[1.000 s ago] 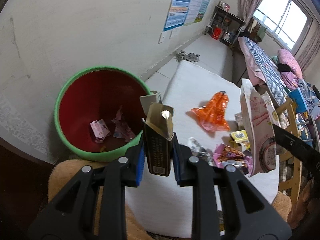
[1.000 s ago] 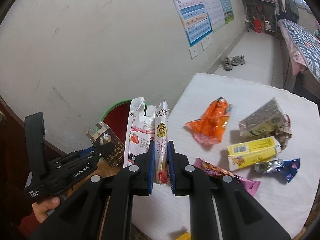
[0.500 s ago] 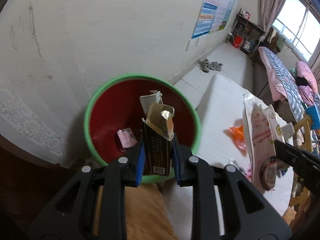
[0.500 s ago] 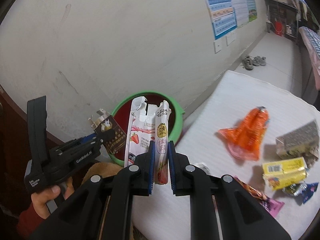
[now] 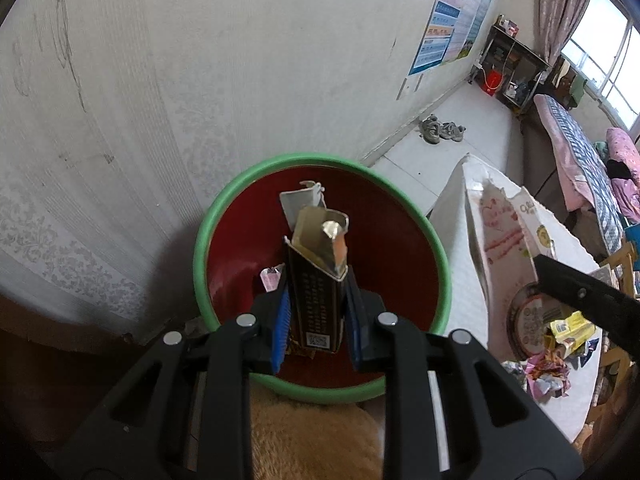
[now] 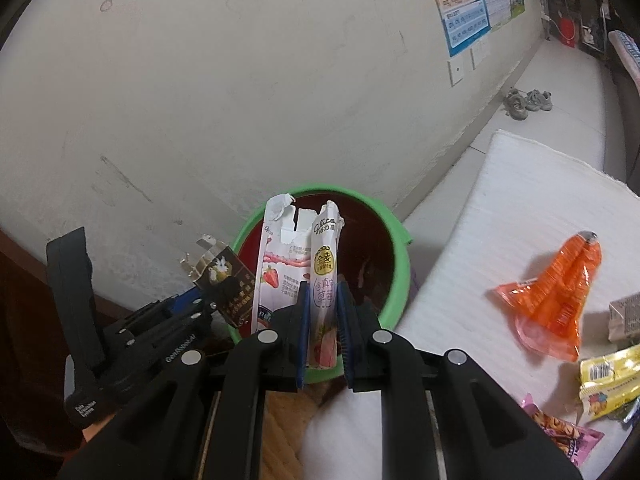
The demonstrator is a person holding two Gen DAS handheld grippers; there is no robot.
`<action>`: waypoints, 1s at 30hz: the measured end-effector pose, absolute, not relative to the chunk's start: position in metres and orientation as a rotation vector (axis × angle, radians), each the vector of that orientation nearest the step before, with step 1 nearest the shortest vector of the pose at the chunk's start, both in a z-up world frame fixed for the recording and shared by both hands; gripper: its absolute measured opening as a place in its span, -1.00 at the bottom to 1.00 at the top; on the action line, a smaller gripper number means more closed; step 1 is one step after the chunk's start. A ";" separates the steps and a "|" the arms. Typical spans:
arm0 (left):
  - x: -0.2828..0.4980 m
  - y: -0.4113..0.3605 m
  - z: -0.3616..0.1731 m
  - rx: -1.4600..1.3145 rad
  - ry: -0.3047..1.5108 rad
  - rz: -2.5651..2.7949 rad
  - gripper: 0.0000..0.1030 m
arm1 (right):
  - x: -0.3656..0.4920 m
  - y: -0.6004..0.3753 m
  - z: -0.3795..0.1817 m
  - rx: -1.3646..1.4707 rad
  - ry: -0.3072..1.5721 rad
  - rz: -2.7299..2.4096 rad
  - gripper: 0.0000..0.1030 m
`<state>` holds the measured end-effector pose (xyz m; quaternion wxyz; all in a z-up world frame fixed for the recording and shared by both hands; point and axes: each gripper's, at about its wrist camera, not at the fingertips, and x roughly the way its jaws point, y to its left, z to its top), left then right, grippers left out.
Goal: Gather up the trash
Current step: 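Open both tools to drop the wrappers and carton into the bin, then grasp the yellow wrapper with the left tool while the right tool grasps the pink snack bag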
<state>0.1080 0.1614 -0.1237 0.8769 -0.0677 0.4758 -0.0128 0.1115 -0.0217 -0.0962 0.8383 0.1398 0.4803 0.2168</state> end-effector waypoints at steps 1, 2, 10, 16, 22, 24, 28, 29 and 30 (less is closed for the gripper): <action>0.108 0.163 -0.125 -0.149 0.996 -0.026 -0.56 | 0.113 -0.021 -0.096 0.291 1.017 0.458 -0.72; 0.110 0.164 -0.126 -0.151 0.998 -0.024 -0.56 | 0.114 -0.020 -0.095 0.284 1.017 0.457 -0.72; 0.109 0.174 -0.127 -0.173 0.968 0.019 0.23 | 0.119 -0.015 -0.089 0.284 0.991 0.478 -0.01; 0.097 0.173 -0.120 -0.181 0.973 0.008 0.23 | 0.109 -0.030 -0.080 0.322 0.979 0.492 -0.01; 0.074 0.163 -0.106 -0.212 0.953 -0.036 0.26 | 0.069 -0.089 -0.065 0.305 0.960 0.443 0.05; 0.066 0.151 -0.104 -0.214 0.957 -0.060 0.26 | 0.056 -0.109 -0.063 0.281 0.953 0.398 0.08; 0.054 0.118 -0.108 -0.196 0.992 -0.162 0.28 | 0.023 -0.154 -0.071 0.211 0.965 0.278 0.09; 0.048 0.103 -0.110 -0.163 1.011 -0.211 0.32 | 0.017 -0.163 -0.076 0.197 0.980 0.254 0.09; 0.043 0.092 -0.113 -0.137 1.024 -0.252 0.40 | 0.012 -0.170 -0.081 0.184 0.995 0.235 0.09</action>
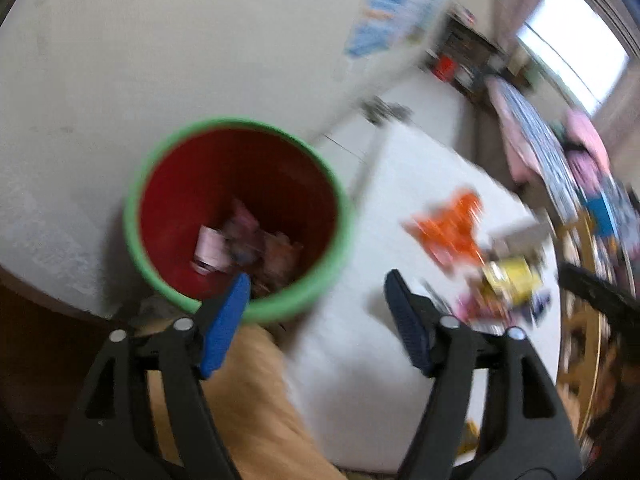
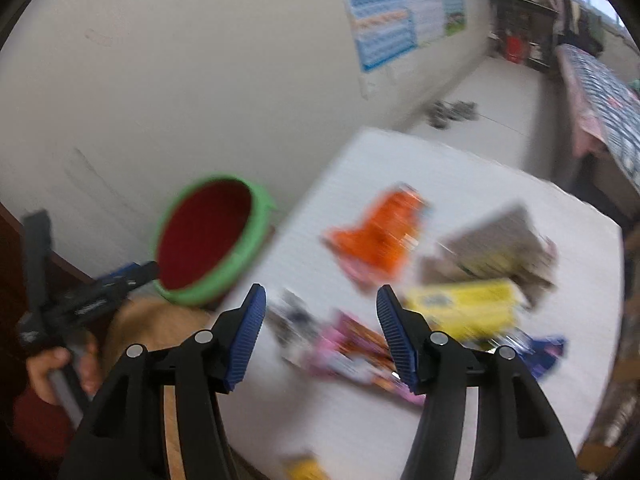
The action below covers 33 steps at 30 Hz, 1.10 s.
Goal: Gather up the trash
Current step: 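Grasp the yellow wrapper with the left tool while the right tool grasps the pink snack bag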
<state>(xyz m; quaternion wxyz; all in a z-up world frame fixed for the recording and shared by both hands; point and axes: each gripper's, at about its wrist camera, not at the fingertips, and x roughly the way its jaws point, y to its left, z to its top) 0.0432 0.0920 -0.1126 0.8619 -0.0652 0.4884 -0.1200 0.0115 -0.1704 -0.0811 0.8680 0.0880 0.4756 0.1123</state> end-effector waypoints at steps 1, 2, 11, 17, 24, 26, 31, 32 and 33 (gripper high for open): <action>0.037 0.079 -0.115 -0.109 1.041 -0.300 0.41 | 0.006 -0.178 -0.088 0.171 1.019 0.216 0.09; 0.027 0.059 -0.119 -0.069 1.074 -0.380 0.41 | 0.002 -0.185 -0.096 0.162 1.047 0.203 0.09; -0.059 -0.054 -0.176 0.152 1.327 -0.789 0.50 | -0.027 -0.222 -0.133 0.229 1.134 0.133 0.10; -0.068 -0.083 -0.211 0.259 1.450 -0.835 -0.27 | -0.029 -0.225 -0.138 0.218 1.122 0.133 0.20; -0.054 -0.072 -0.202 0.234 1.399 -0.778 -0.46 | -0.013 -0.210 -0.156 0.093 1.203 0.186 0.21; -0.044 -0.066 -0.196 0.227 1.377 -0.753 -0.46 | -0.008 -0.204 -0.167 0.037 1.245 0.205 0.23; -0.022 -0.048 -0.187 0.181 1.339 -0.693 -0.41 | -0.001 -0.193 -0.185 -0.074 1.289 0.222 0.26; -0.020 -0.046 -0.186 0.174 1.335 -0.686 -0.38 | -0.001 -0.192 -0.186 -0.079 1.289 0.223 0.25; -0.017 -0.042 -0.185 0.160 1.330 -0.672 -0.29 | -0.002 -0.191 -0.187 -0.074 1.291 0.231 0.17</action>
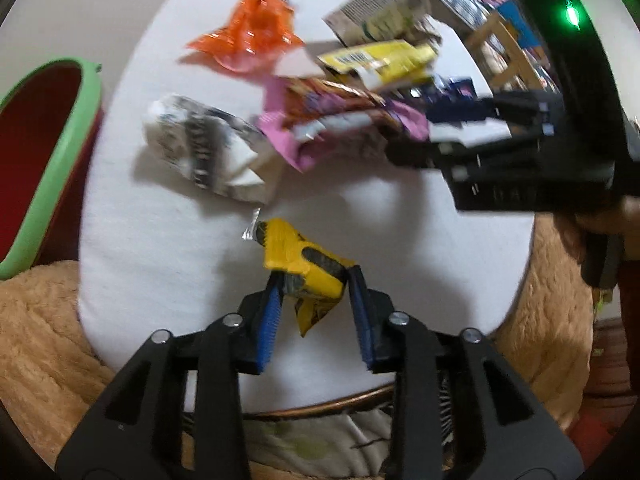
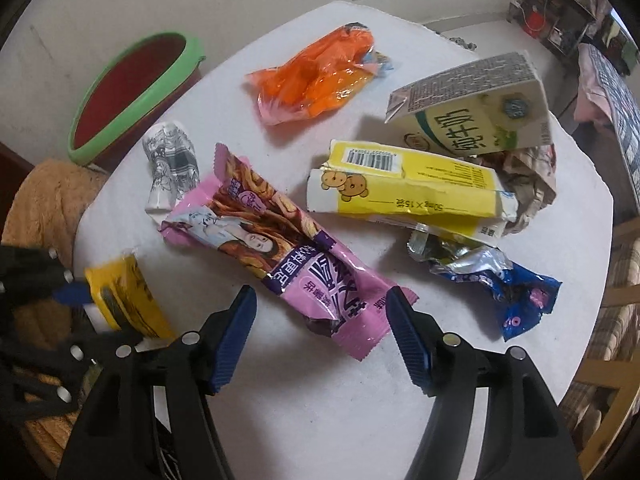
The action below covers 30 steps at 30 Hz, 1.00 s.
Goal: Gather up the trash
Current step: 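Grasp the yellow wrapper with the left tool while the right tool grasps the pink snack bag, then carry the yellow wrapper and pink snack bag in both tools over the bin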
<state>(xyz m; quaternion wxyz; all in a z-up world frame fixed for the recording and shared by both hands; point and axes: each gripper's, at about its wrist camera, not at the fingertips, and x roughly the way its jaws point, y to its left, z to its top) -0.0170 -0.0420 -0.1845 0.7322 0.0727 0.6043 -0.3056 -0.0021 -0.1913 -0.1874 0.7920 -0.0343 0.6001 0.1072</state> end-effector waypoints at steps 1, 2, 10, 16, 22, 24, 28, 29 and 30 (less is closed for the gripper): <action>-0.016 -0.039 -0.183 0.148 1.325 -0.664 -0.23 | -0.004 -0.191 -0.188 -0.063 1.294 0.238 0.10; -0.015 -0.034 -0.182 0.126 1.323 -0.656 -0.22 | -0.005 -0.191 -0.188 -0.046 1.301 0.248 -0.11; -0.018 -0.019 -0.188 0.060 1.350 -0.605 -0.10 | -0.026 -0.189 -0.183 0.050 1.351 0.315 -0.46; -0.009 -0.015 -0.197 -0.023 1.377 -0.552 -0.10 | -0.021 -0.205 -0.166 0.096 1.266 0.270 -0.13; -0.003 -0.017 -0.206 -0.033 1.397 -0.531 -0.12 | 0.002 -0.204 -0.182 0.154 1.277 0.268 0.11; -0.003 -0.018 -0.209 -0.032 1.402 -0.537 -0.27 | 0.005 -0.201 -0.188 0.164 1.283 0.276 0.12; -0.004 -0.015 -0.211 -0.043 1.406 -0.529 -0.50 | 0.004 -0.194 -0.199 0.196 1.304 0.288 -0.02; -0.004 -0.013 -0.208 -0.044 1.392 -0.522 -0.51 | 0.003 -0.193 -0.199 0.195 1.301 0.284 -0.09; -0.004 -0.010 -0.204 -0.046 1.376 -0.517 -0.52 | 0.002 -0.192 -0.199 0.200 1.295 0.283 -0.15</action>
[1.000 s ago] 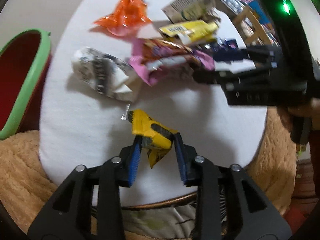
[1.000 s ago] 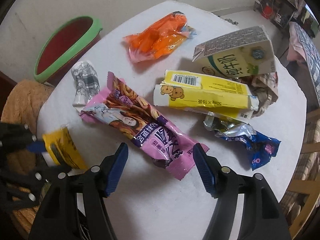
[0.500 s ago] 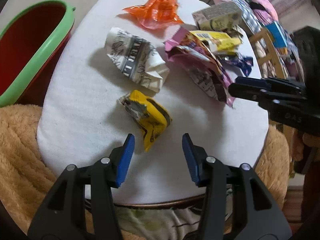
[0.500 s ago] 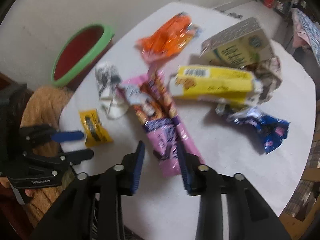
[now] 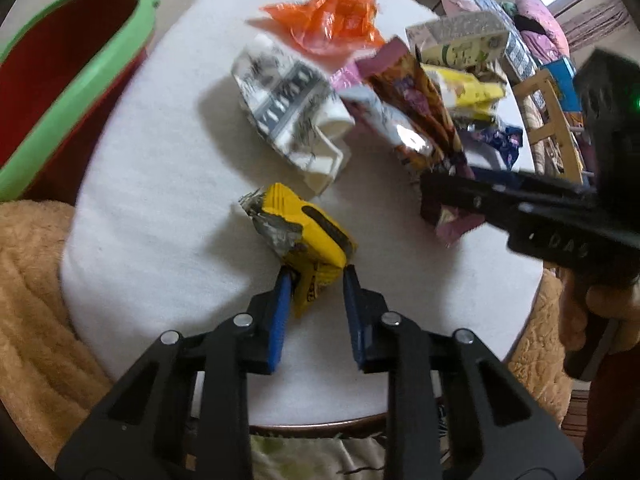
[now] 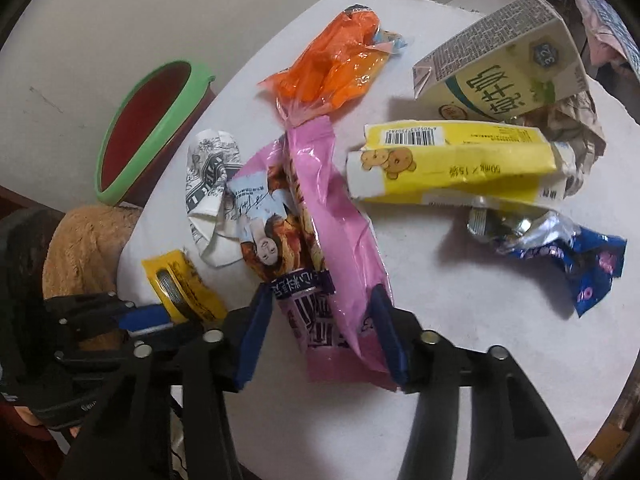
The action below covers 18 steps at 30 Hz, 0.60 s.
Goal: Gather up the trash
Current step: 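Carry the yellow wrapper and pink snack bag in both tools over the bin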
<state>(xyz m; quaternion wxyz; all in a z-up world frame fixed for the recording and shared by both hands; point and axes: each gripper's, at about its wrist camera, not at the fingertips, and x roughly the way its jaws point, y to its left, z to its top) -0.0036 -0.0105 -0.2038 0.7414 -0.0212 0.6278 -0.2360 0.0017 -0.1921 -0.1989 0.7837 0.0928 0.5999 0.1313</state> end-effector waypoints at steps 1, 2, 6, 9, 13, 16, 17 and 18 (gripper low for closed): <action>-0.004 -0.009 -0.201 -0.049 1.364 -0.514 -0.54 | -0.001 -0.193 -0.197 0.217 1.284 0.284 -0.17; -0.004 -0.006 -0.195 -0.050 1.342 -0.506 -0.54 | -0.005 -0.194 -0.194 0.238 1.273 0.284 -0.18; -0.003 0.004 -0.170 -0.028 1.242 -0.470 -0.68 | -0.019 -0.200 -0.172 0.302 1.211 0.268 -0.18; 0.001 0.012 -0.150 -0.020 1.172 -0.438 -0.68 | -0.028 -0.204 -0.153 0.335 1.147 0.246 -0.18; 0.008 0.013 -0.128 -0.027 1.095 -0.419 -0.70 | -0.034 -0.209 -0.131 0.360 1.069 0.201 -0.18; 0.012 0.014 -0.107 -0.016 1.023 -0.405 -0.70 | -0.036 -0.206 -0.111 0.351 1.013 0.188 -0.18; 0.012 0.013 -0.102 -0.013 1.006 -0.402 -0.70 | -0.035 -0.204 -0.106 0.348 1.000 0.186 -0.18; 0.013 0.013 -0.096 -0.010 0.986 -0.398 -0.70 | -0.035 -0.202 -0.102 0.346 0.988 0.184 -0.18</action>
